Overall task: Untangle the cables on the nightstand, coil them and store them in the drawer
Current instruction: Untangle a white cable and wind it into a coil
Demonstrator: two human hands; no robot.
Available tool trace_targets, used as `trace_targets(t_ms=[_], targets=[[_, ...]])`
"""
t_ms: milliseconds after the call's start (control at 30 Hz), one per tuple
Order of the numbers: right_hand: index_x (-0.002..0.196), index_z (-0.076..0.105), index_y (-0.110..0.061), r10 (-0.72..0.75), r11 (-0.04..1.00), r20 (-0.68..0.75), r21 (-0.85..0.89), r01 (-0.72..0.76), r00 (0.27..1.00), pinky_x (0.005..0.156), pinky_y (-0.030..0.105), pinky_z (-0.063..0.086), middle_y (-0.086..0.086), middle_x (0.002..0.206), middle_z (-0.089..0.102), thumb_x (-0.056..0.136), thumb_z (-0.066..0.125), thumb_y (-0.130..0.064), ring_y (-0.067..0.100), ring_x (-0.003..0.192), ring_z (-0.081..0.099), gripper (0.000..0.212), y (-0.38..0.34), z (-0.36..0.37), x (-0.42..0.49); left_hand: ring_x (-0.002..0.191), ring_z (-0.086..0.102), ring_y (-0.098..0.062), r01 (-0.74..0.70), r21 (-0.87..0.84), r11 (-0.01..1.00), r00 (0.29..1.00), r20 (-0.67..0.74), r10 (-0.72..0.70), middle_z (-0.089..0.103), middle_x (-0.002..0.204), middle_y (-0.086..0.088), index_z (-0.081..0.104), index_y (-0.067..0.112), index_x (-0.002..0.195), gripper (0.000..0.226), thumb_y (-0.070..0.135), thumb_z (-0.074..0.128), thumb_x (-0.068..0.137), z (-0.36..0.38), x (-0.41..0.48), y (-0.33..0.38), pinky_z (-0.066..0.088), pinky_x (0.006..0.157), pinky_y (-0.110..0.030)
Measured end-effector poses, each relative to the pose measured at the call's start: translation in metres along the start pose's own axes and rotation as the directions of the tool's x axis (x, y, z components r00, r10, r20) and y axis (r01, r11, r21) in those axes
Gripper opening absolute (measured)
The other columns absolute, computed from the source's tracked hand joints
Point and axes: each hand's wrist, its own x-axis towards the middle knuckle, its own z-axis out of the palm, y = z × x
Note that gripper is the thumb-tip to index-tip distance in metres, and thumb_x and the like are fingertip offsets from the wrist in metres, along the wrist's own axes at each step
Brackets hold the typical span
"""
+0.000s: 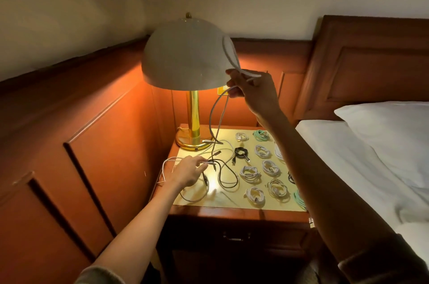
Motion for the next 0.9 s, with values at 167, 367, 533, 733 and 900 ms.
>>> trace_targets(t_ms=[167,367,533,733,900], targets=[[0.115,0.070,-0.003,-0.057,0.998,0.068,-0.022,0.059,0.996,0.069,0.034,0.062,0.015,0.084,0.071,0.098,0.059,-0.007,0.020,0.068,0.071,0.020,-0.001,-0.005,-0.011,0.119,0.055,-0.021,0.040,-0.077,0.996,0.997,0.071,-0.034,0.054,0.125,0.001,0.048,0.042,0.140,0.057,0.030,0.066,0.087,0.004,0.002,0.006,0.046,0.100,-0.045],[0.111,0.072,0.000,-0.048,0.996,0.029,-0.074,0.050,0.998,0.077,0.039,0.062,0.022,0.093,0.073,0.100,0.058,-0.014,0.031,0.079,0.073,0.023,0.011,-0.011,-0.016,0.127,0.050,-0.019,-0.081,-0.218,0.973,0.980,0.160,0.117,0.057,0.137,-0.002,0.052,0.025,0.143,0.045,0.037,0.054,0.099,0.000,0.010,0.022,0.041,0.101,-0.038],[0.111,0.072,0.000,-0.044,0.996,0.064,-0.076,0.049,0.997,0.076,0.037,0.062,0.023,0.094,0.072,0.100,0.057,-0.013,0.028,0.080,0.072,0.022,0.014,-0.017,-0.019,0.095,0.066,-0.011,-0.056,-0.296,0.954,0.997,-0.068,0.038,0.072,0.110,-0.001,0.071,0.021,0.115,0.037,0.032,0.037,0.108,-0.002,0.020,0.028,0.047,0.073,-0.025],[0.101,0.076,-0.010,0.138,0.973,0.143,-0.207,-0.107,0.980,0.074,0.039,0.062,0.008,0.086,0.074,0.098,0.063,-0.019,0.023,0.073,0.072,0.016,0.039,-0.023,-0.034,0.084,0.068,-0.016,-0.165,-0.494,0.854,0.963,-0.267,0.032,0.072,0.097,-0.011,0.072,0.020,0.104,0.028,0.028,0.046,0.106,-0.022,0.035,0.049,0.055,0.069,-0.020],[0.104,0.075,-0.006,0.236,0.941,0.136,-0.280,-0.191,0.962,0.067,0.030,0.061,0.001,0.085,0.072,0.099,0.060,-0.015,0.022,0.076,0.072,0.018,0.056,-0.023,-0.042,0.086,0.065,-0.014,-0.279,-0.213,0.936,0.911,-0.367,0.188,0.069,0.099,-0.002,0.073,0.008,0.108,0.026,0.021,0.051,0.104,-0.030,0.037,0.049,0.037,0.074,-0.007]])
